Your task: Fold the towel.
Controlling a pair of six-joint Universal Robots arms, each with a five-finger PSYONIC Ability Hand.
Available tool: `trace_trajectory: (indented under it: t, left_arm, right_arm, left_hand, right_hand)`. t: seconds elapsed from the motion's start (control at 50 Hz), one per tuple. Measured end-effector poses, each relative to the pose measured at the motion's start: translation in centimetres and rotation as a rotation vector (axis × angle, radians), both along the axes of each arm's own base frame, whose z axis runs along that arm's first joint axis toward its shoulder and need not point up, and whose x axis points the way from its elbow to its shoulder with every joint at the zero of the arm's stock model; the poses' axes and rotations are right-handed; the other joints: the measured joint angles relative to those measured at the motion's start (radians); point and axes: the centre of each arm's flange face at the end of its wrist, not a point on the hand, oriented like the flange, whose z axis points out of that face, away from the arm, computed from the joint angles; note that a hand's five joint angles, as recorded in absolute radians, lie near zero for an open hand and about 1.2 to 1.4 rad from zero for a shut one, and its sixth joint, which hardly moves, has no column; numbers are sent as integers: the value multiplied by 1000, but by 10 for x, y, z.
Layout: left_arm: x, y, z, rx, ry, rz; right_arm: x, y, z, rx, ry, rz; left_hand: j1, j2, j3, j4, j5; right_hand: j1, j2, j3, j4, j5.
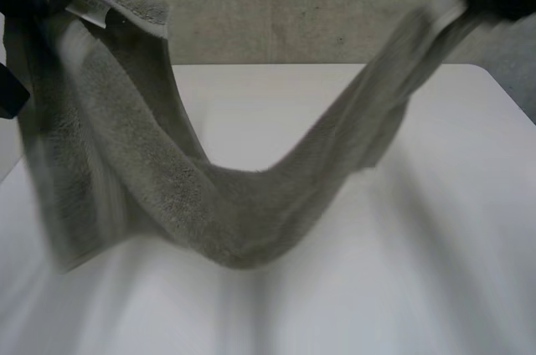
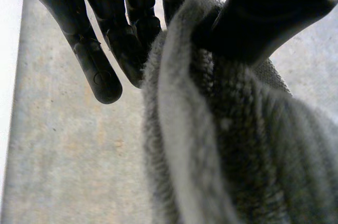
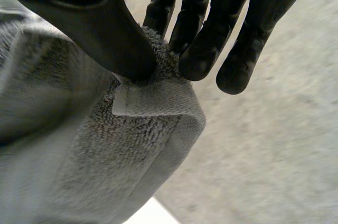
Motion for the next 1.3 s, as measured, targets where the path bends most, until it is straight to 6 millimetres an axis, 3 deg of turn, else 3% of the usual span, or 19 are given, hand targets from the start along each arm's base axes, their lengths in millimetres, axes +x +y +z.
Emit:
trace_trajectory:
  t: [0.08,0.16,0.24,0.44,0.5,0.52,0.58,0.64,0.74,0.88,0.98,1.02,1.16,1.3]
  left_arm:
    - [5,-4,-1,94,33,-19]
    - [14,-24,-21,203,51,12]
    - [24,-57,-74,393,54,64]
    - [24,-102,-192,739,12,95]
    - [21,-116,-220,795,2,96]
    - [20,-122,-230,811,-1,97]
    - [18,-137,-245,820,-3,100]
    - [18,-149,-249,808,-2,108]
    - [24,-158,-233,753,6,140]
    - [33,-139,-198,669,-8,156]
    - [34,-108,-186,609,-118,103]
    - [29,-83,-187,580,-241,33]
    - [21,-25,-205,518,-553,-121]
    - [25,8,-224,517,-737,-169]
  right_arm:
    - [-8,-6,11,-15,4,-23]
    - [-8,-20,-1,25,27,-24]
    - [-5,-39,-29,97,79,-21]
    - [28,-70,-101,238,220,19]
    - [43,-79,-126,253,261,2]
    - [49,-84,-137,251,277,-14]
    - [60,-96,-159,226,302,-59]
    - [66,-106,-175,200,311,-100]
    - [70,-114,-194,185,318,-144]
    - [68,-108,-206,212,331,-144]
    - [65,-101,-214,232,339,-138]
    - [63,-98,-217,237,341,-137]
    - [60,-93,-222,232,339,-137]
    - [59,-91,-225,232,343,-135]
  left_hand:
    - [0,0,0,0,0]
    - [0,1,0,0,0]
    - [0,1,0,0,0]
    - [0,-13,-11,-16,-4]
    - [-57,-127,-112,-135,-55]
    - [-233,-315,-298,-324,-236]
    - [-706,-782,-759,-785,-740]
    - [-1001,-1074,-1050,-1070,-1044]
    - [-1016,-1099,-1087,-1101,-1072]
    - [-1016,-1101,-1087,-1101,-1072]
    - [-1016,-1101,-1087,-1101,-1072]
    - [-1016,-1101,-1087,-1101,-1072]
    - [-1016,-1101,-1087,-1101,-1071]
    - [-998,-1080,-1068,-1086,-1027]
  right_hand:
    - [0,0,1,0,0]
    - [1,0,1,0,0]
    - [1,0,1,0,0]
    - [1,0,1,0,0]
    - [1,0,1,0,0]
    - [1,0,1,0,0]
    - [1,0,1,0,0]
    - [1,0,1,0,0]
    - [1,0,2,0,0]
    - [1,0,2,0,0]
    - [1,0,2,0,0]
    - [1,0,2,0,0]
    - [1,0,2,1,0]
    - [1,0,2,1,0]
